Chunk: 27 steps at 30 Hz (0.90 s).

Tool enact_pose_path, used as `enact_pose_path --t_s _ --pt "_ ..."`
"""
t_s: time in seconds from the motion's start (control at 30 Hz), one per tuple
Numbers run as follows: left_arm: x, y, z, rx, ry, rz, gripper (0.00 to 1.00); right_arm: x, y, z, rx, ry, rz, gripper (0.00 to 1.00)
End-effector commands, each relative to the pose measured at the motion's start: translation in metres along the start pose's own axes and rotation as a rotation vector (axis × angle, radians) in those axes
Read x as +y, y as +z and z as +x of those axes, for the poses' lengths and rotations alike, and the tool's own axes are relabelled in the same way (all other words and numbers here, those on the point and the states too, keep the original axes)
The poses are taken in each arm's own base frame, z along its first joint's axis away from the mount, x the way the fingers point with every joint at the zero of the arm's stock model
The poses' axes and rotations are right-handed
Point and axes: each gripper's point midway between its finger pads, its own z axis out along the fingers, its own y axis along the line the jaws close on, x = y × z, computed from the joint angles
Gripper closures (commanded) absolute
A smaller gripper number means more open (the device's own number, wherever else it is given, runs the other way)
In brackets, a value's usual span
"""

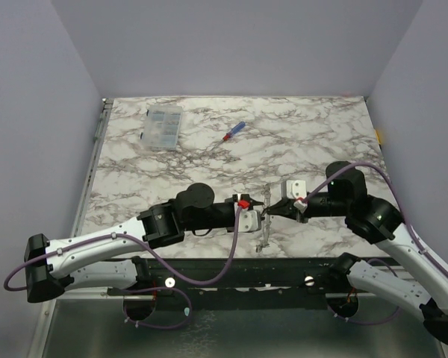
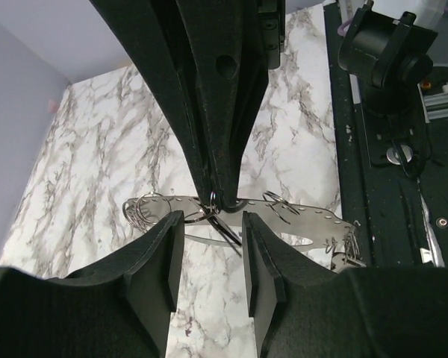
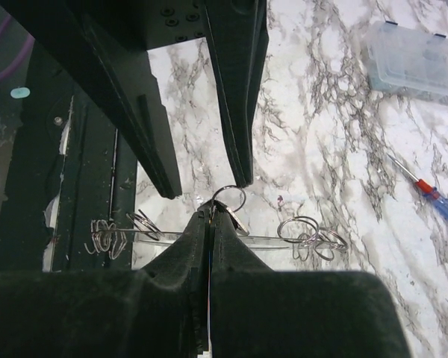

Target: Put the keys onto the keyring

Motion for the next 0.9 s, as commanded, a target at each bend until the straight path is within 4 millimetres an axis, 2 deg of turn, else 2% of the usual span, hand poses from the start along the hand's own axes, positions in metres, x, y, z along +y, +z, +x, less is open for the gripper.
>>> enact_pose_path --t_s 0.0,0.27,0.43,0.63,0.8,0.87 --pt "0.000 0.008 -0.013 -0.017 0.070 0.053 0.59 0.005 -0.005 -0.009 -0.034 -0.032 -0.007 0.99" --pt "0.004 0.014 0.001 0.030 0.133 0.043 0.66 0.008 -0.009 -0.013 -0.040 -0.036 -0.009 0.99" --pt "0.007 0.011 0.002 0.039 0.161 0.033 0.67 0.008 -0.012 -0.014 -0.039 -0.044 -0.007 1.00" --pt "0.005 0.013 0.005 0.046 0.167 0.045 0.80 0.007 -0.013 -0.020 -0.061 -0.058 0.002 0.99" --pt "-0.001 0.017 0.010 0.054 0.166 0.069 0.99 0.004 -0.016 -0.031 -0.097 -0.081 0.024 0.99" --pt "-0.001 0.018 0.010 0.052 0.164 0.073 1.00 0.002 -0.019 -0.035 -0.111 -0.095 0.039 0.99"
